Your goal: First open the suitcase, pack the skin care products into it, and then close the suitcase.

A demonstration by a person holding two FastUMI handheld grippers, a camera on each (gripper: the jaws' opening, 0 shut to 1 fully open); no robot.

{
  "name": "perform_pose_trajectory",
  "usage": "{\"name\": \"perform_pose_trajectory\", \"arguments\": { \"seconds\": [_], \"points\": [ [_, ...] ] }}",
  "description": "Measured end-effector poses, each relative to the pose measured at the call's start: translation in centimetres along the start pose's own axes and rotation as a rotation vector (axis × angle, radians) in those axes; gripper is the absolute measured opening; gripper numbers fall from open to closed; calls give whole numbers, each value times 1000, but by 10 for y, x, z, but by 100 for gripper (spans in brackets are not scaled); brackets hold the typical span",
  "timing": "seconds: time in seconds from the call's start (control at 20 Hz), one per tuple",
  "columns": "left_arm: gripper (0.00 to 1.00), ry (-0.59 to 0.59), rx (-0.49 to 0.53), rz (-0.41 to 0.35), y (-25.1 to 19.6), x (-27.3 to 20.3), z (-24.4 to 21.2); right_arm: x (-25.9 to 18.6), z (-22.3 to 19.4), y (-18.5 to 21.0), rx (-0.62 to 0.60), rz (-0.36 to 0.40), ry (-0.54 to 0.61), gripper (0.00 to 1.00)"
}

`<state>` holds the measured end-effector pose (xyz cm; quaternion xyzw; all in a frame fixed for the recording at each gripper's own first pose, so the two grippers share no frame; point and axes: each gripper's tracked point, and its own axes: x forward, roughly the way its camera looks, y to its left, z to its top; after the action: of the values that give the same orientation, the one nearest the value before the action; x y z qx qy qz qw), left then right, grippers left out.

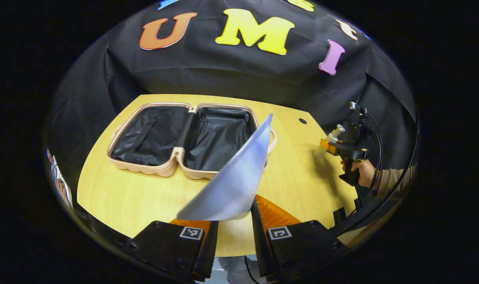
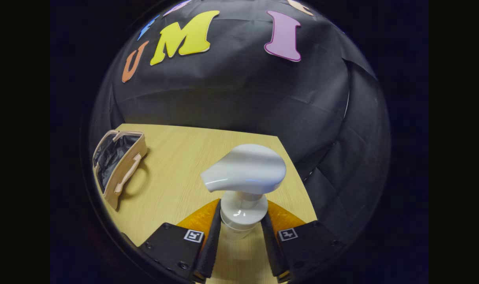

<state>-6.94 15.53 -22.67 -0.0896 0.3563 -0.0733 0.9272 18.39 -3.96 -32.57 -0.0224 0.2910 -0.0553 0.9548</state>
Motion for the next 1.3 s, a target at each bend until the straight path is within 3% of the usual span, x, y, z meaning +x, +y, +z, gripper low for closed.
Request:
{"name": "perform_pose_trajectory", "arguments": {
  "seconds": [0.3, 0.55, 0.85, 1.05, 1.3],
  "points": [
    [45, -30, 94, 22, 44, 30, 54, -63, -4, 21, 13, 61, 9, 47],
    [46, -8, 71, 14, 58, 80, 82, -141, -7, 38, 78, 84, 20, 47],
    [46, 163, 79, -2, 63, 166, 64, -211, -38, 71, 147, 89, 82, 47],
    [46, 326, 53, -2, 61, 195, 32, -235, -57, 84, 116, 78, 116, 47],
    [46, 344, 125, 7, 58, 209, 39, -240, -55, 86, 155, 55, 126, 47]
  ]
}}
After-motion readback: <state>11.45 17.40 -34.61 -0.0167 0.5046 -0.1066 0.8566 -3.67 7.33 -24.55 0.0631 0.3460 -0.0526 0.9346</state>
